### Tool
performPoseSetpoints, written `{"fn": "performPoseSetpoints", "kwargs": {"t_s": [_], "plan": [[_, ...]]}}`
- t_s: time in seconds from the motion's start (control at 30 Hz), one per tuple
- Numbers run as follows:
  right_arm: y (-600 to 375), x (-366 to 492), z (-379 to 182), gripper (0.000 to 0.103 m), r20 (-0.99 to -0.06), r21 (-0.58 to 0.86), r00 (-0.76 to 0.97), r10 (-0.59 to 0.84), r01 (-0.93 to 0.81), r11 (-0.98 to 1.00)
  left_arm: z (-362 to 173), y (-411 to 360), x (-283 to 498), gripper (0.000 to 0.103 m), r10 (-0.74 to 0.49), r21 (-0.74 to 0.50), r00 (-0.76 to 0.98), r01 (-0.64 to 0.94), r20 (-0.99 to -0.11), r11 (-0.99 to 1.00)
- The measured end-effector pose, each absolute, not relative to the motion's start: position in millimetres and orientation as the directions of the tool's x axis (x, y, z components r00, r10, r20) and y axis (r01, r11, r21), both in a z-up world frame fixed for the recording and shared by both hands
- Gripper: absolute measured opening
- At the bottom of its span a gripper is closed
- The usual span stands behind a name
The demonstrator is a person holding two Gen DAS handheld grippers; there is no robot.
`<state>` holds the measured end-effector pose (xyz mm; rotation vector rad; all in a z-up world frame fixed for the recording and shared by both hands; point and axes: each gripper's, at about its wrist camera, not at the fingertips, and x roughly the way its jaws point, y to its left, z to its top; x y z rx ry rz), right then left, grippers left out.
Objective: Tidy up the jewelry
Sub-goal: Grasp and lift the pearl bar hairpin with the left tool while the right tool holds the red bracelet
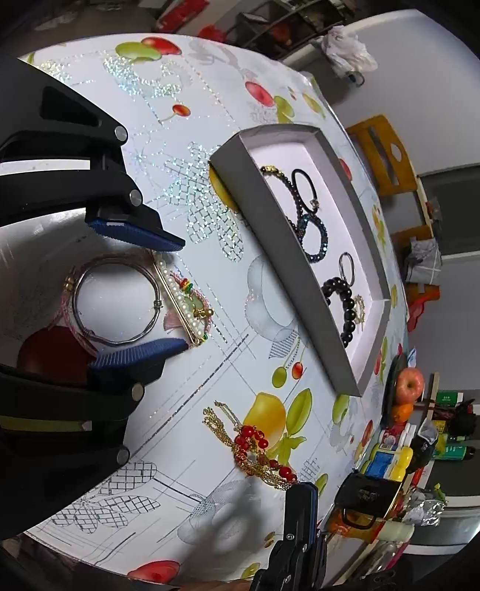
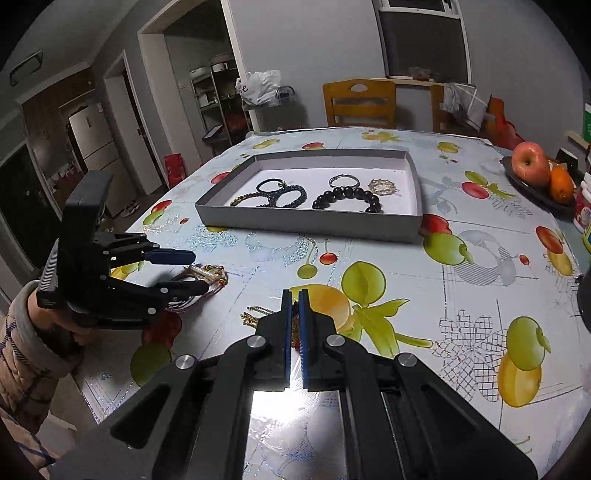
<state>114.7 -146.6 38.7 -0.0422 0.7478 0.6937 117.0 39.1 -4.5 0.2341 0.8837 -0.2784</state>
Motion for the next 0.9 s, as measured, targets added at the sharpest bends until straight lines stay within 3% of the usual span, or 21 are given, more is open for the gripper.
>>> {"fn": "performPoseSetpoints", "kwargs": {"t_s": [0.07, 0.23, 0.43, 0.67, 0.9], "plan": [[-147, 115, 38, 0.003, -0.638, 0.205, 0.522, 0.567, -0.595, 0.777, -5, 42, 118, 0.029, -0.158, 0.063, 0.6, 0.33, -0.784, 0.942], [-148, 117, 40, 0.003, -0.633, 0.208, 0.523, 0.57, -0.595, 0.777, -1, 45, 115, 0.006, -0.164, 0.049, 0.617, 0.314, -0.77, 0.948], [-151, 122, 33, 0.003, -0.649, 0.216, 0.514, 0.56, -0.582, 0.784, 11, 49, 110, 0.006, -0.207, -0.005, 0.629, 0.307, -0.749, 0.952], [-155, 130, 13, 0.004, -0.71, 0.219, 0.47, 0.524, -0.56, 0.799, 6, 48, 116, 0.007, -0.171, 0.027, 0.618, 0.298, -0.767, 0.954], [-155, 128, 13, 0.024, -0.711, 0.212, 0.475, 0.519, -0.558, 0.802, 2, 56, 120, 0.021, -0.174, 0.002, 0.608, 0.278, -0.774, 0.961]]}}
